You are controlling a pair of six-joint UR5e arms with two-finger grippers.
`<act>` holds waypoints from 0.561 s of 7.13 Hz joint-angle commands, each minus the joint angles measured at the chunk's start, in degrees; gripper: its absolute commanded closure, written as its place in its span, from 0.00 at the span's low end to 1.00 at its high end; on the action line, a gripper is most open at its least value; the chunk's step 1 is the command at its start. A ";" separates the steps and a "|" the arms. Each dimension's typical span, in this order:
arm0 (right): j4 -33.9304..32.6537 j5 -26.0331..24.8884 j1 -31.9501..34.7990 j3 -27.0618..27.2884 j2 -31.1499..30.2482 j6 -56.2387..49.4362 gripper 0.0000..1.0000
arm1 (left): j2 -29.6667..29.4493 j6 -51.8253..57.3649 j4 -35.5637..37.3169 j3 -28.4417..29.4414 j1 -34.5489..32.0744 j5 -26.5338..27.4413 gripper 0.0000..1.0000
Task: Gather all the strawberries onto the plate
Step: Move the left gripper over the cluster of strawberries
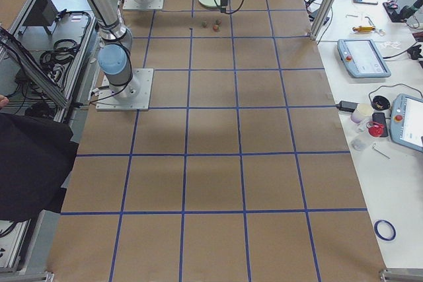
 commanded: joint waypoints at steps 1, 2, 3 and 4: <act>0.00 0.04 0.00 0.00 0.08 0.03 0.00 | -5.47 -6.70 14.20 -8.69 -1.14 0.23 0.00; 0.00 -0.05 0.00 0.00 0.08 0.03 0.00 | -8.37 -10.04 15.37 -8.71 -1.23 0.32 0.00; -0.08 0.04 0.09 0.00 0.17 0.11 0.00 | -11.19 -15.82 16.25 -8.71 -1.58 0.06 0.00; -0.09 -0.05 0.09 0.00 0.26 0.11 0.00 | -13.91 -22.32 19.83 -9.06 -1.93 -0.47 0.00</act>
